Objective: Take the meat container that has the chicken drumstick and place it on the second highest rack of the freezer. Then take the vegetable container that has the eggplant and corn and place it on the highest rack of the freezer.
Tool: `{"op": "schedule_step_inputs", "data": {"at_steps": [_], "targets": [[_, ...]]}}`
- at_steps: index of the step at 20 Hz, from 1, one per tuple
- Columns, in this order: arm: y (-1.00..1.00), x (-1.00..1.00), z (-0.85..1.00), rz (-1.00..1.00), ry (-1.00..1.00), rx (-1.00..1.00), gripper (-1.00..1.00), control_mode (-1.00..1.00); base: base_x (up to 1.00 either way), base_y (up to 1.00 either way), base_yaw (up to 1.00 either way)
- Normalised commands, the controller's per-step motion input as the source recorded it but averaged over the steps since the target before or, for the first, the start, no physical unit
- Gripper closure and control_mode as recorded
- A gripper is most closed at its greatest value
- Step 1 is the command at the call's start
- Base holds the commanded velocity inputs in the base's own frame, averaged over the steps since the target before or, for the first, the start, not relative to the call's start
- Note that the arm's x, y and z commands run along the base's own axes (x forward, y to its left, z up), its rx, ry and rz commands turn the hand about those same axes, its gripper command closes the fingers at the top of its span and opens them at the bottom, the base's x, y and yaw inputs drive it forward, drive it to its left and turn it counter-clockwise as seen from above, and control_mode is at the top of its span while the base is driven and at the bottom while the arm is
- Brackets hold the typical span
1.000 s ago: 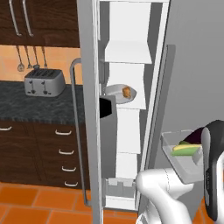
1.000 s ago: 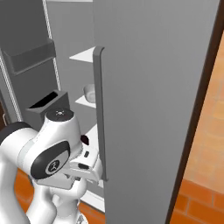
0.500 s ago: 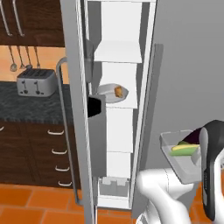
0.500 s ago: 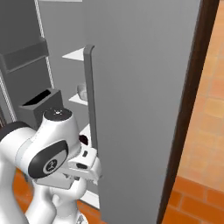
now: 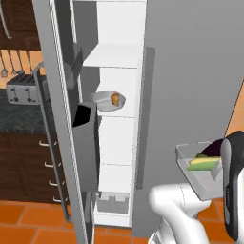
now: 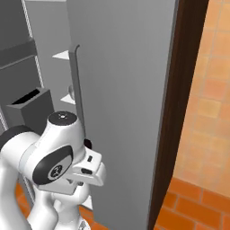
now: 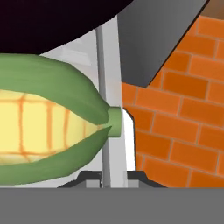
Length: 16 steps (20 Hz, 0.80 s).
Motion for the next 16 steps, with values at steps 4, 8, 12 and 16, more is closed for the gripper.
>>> {"op": "schedule_step_inputs", "data": {"at_steps": [4, 8, 12, 16], "targets": [[0.0, 0.0, 0.0, 0.0, 0.0, 0.0, 1.0, 1.0, 0.01, 0.19, 0.0], [0.0, 0.0, 0.0, 0.0, 0.0, 0.0, 1.0, 1.0, 0.3, 0.3, -0.02], [0.0, 0.0, 0.0, 0.0, 0.0, 0.0, 1.0, 1.0, 0.19, 0.52, 0.0], [0.0, 0.0, 0.0, 0.0, 0.0, 0.0, 1.0, 1.0, 0.45, 0.36, 0.0]]}}
